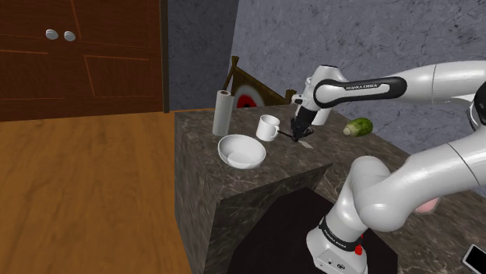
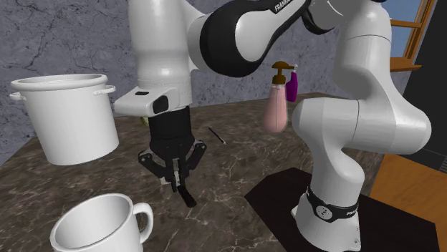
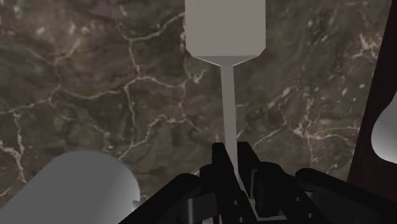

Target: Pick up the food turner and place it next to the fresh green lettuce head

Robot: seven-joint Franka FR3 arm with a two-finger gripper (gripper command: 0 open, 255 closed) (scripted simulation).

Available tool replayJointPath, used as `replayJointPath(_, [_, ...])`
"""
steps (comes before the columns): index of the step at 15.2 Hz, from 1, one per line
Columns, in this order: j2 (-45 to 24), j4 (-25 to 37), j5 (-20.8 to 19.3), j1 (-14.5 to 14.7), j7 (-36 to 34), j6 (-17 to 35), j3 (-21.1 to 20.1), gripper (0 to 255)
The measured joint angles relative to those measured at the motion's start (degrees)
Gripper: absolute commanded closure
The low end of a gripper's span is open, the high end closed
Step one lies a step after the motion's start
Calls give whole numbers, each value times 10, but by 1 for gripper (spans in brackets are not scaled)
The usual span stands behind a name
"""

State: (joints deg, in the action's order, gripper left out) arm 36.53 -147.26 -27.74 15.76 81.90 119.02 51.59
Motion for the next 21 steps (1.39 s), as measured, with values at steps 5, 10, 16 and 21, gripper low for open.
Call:
replayJointPath(5, [21,24,8,-7,-1,-46,-25,255])
replayJointPath(10, [33,51,20,-8,-3,-87,-47,255])
replayJointPath(16, [43,87,32,-9,-1,-134,-69,255])
replayJointPath(21, [46,122,43,-6,0,-173,-85,255])
